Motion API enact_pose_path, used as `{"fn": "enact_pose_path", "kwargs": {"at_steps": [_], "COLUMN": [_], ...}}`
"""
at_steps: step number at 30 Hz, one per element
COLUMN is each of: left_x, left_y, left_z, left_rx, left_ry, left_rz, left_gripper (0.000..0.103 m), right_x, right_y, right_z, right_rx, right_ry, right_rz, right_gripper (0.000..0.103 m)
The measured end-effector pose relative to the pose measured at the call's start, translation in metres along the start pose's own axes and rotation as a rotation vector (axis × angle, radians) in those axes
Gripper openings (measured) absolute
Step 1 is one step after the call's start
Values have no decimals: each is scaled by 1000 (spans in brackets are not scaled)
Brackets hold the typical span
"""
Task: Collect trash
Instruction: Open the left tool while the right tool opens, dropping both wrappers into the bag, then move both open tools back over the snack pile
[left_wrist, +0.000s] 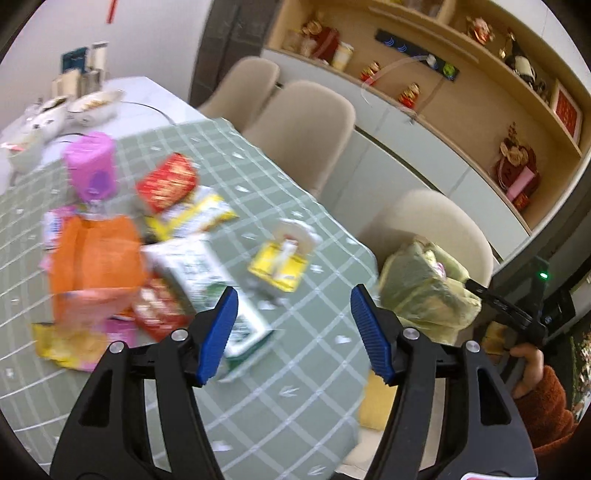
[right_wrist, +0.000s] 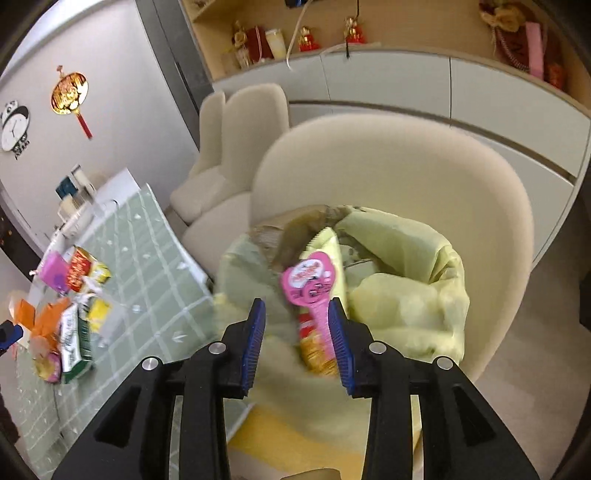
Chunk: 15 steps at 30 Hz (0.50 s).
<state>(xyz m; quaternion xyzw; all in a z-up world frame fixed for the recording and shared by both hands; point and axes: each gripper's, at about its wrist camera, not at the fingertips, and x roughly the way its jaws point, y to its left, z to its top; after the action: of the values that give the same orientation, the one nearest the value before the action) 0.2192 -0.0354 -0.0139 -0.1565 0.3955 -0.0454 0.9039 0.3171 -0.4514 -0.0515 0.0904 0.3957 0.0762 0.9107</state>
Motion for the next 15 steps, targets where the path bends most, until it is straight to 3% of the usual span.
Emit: {"fn": "enact_pose_path", "kwargs": {"at_steps": [7,15], "left_x": [-44,-86], "left_y": [79,162], "left_z": [-21,-38], "left_rx": [-88,-101], "left_ry": [-47,-98], "left_rz": [65,131], "left_gripper": [60,60], "right_x": [-45,-59], "right_y": [81,183], "right_z": [-20,-64], "right_rx": [-79,-191], "right_ry": [-95,-65], "right_rz": [51,141], "right_gripper": [34,34]}}
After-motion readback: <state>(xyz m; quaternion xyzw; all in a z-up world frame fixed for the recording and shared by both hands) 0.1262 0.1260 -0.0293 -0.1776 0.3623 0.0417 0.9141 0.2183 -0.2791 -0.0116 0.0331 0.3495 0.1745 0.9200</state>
